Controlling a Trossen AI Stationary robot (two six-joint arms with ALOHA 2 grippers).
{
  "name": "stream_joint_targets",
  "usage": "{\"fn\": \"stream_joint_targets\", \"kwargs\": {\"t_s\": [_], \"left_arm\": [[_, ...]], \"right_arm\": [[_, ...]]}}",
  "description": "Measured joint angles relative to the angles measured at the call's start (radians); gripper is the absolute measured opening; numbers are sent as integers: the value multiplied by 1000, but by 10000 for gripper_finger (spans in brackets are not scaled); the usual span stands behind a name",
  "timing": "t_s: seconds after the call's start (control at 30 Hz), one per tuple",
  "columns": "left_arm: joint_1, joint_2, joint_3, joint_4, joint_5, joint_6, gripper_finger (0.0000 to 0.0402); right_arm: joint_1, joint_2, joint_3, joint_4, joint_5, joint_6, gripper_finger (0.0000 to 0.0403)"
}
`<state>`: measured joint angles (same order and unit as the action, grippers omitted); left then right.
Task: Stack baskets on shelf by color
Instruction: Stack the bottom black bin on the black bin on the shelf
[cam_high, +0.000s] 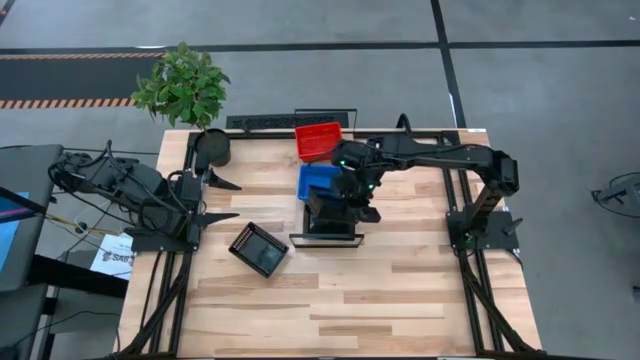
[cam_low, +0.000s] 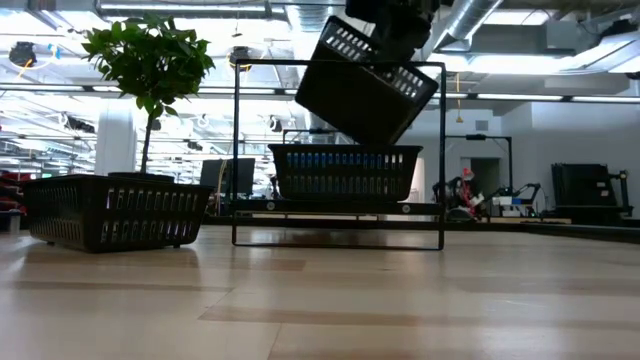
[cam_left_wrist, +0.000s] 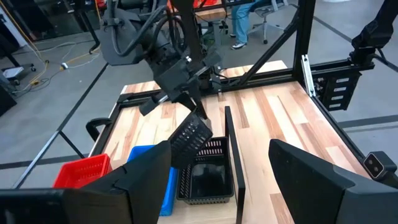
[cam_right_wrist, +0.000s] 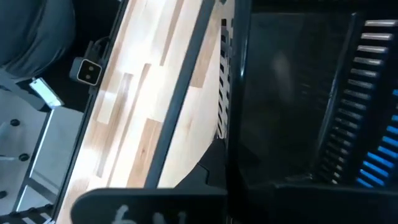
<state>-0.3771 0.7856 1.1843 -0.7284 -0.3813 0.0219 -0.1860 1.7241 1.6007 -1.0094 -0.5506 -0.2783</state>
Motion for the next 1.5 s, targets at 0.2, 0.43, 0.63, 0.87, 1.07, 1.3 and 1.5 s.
{"fn": "stream_joint_targets", "kwargs": {"t_s": [0.2, 0.43, 0.63, 0.87, 1.07, 1.3, 1.5], "left_arm": [[0, 0, 0, 0, 0, 0, 260], [0, 0, 0, 0, 0, 0, 260], [0, 0, 0, 0, 0, 0, 260], [0, 0, 0, 0, 0, 0, 260], [0, 0, 0, 0, 0, 0, 260], [0, 0, 0, 0, 0, 0, 260], [0, 0, 0, 0, 0, -10, 260]], "right_arm": [[1, 0, -18, -7, 41, 24, 12], [0, 0, -18, -3, 56, 40, 6], [9, 0, -18, -4, 93, 45, 14], [23, 0, -18, -3, 130, 53, 8], [43, 0, -18, -3, 186, 68, 21], [77, 0, -18, -4, 255, 61, 16], [95, 0, -18, -5, 318, 58, 36]]}}
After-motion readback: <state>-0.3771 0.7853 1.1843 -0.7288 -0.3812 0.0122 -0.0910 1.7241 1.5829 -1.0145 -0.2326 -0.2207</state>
